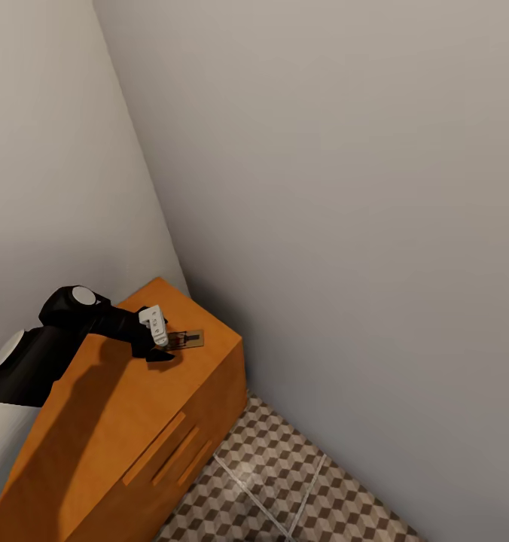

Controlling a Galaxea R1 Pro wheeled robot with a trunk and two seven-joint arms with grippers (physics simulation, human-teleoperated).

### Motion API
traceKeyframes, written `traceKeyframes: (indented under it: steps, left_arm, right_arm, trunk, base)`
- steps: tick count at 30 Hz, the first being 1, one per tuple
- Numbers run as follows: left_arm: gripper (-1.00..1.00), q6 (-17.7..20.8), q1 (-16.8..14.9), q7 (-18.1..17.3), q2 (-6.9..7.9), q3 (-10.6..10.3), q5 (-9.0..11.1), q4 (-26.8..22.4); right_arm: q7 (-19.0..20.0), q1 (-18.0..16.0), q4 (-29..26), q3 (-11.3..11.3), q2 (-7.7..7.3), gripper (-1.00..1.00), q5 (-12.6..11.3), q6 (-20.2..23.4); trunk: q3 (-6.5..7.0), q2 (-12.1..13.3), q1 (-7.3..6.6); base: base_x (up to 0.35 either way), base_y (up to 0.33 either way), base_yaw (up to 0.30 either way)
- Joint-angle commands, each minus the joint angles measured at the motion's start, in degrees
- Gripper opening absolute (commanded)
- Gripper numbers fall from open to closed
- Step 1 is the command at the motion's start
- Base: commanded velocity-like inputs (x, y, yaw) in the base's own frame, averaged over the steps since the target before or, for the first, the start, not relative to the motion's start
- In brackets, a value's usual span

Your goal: Take the four mousetraps from the cabinet in the bathroom and place them on the bathroom floor. Make sure all four end up on the same floor surface, and ensure that at least two of them are either under or directly next to the same bathroom sink.

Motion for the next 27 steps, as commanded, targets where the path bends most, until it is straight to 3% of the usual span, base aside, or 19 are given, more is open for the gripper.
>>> traceKeyframes:
  steps: [1,27]
  left_arm:
    - [1.0,0.6,-0.07,-0.33,0.03,-0.08,-0.3,-0.06]
    - [1.0,0.6,-0.07,-0.26,0.0,-0.14,-0.3,0.05]
  right_arm:
    - [-0.69,-0.04,0.06,0.36,0.02,-1.0,0.36,-0.07]
    - [-0.69,-0.04,0.06,0.36,0.02,-1.0,0.36,-0.07]
  trunk:
    - [-0.09,-0.1,0.03]
    - [-0.09,-0.1,0.03]
  base:
    - [0.0,0.0,0.0]
    - [0.0,0.038,0.0]
